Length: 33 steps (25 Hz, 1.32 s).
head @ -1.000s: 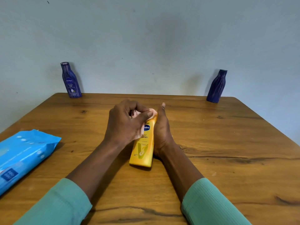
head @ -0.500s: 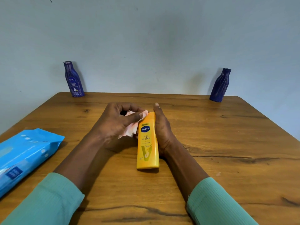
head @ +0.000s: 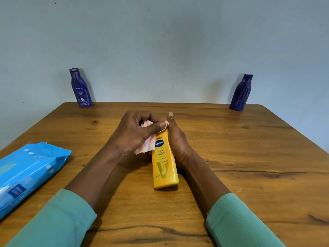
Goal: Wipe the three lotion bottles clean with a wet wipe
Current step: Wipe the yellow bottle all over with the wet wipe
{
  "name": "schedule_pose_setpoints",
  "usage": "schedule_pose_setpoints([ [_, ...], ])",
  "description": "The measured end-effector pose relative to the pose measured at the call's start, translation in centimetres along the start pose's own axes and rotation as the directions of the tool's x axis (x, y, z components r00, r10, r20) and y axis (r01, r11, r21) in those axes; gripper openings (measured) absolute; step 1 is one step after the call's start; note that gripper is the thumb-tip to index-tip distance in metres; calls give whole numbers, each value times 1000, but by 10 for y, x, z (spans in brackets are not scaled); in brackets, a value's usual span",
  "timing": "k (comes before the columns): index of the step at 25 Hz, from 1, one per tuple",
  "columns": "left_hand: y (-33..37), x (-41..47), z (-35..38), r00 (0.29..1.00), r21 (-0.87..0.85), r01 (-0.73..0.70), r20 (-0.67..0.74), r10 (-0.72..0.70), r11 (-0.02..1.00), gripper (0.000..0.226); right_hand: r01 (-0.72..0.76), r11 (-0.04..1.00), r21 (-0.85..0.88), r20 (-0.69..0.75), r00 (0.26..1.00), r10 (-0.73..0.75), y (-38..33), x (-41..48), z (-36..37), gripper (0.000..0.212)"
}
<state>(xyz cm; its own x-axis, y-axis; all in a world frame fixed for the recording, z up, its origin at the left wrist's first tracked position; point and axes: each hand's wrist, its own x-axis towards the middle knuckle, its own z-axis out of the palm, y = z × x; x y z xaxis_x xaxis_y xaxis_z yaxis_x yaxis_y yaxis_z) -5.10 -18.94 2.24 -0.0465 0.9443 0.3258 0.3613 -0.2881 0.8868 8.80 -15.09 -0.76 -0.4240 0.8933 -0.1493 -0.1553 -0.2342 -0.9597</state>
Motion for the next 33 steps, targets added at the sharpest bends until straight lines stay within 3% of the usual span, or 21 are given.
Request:
schedule_pose_setpoints([
  [4,-11,-10,-19,978,-241,206,64,-196,949,20,-15,994,-107,57,998,21,-2,2,0,81],
  [7,-6,-7,-19,985,-165,170,66,-161,972,21,-5,992,-123,87,996,16,-2,3,-2,76],
  [11,5,-3,-10,998,22,0,62,-1,1000,29,55,991,-122,110,993,-42,1,4,-3,68],
  [17,-14,-12,-20,986,-98,165,38,-162,981,16,44,989,-140,113,993,-28,-4,-3,-3,80],
  [19,-10,-11,-14,994,-210,96,-27,-104,973,13,132,990,-49,127,984,-124,-6,-5,2,90],
  [21,-1,-10,-9,991,-323,-26,-134,-18,946,11,321,946,-38,72,945,-318,-6,-7,13,97],
  [24,10,-11,-8,973,-470,-77,-227,-36,879,13,566,740,-363,44,804,-593,-5,-11,24,100],
  [27,16,-17,-16,966,-512,-68,-248,-72,856,12,611,639,-466,92,752,-652,1,-14,30,89],
  [29,22,-21,-28,968,-486,-90,-249,-39,869,12,662,600,-450,113,708,-697,5,-13,31,67],
  [33,41,-27,-40,979,-250,-176,-149,142,952,13,714,592,-374,122,671,-732,9,-15,37,34],
])
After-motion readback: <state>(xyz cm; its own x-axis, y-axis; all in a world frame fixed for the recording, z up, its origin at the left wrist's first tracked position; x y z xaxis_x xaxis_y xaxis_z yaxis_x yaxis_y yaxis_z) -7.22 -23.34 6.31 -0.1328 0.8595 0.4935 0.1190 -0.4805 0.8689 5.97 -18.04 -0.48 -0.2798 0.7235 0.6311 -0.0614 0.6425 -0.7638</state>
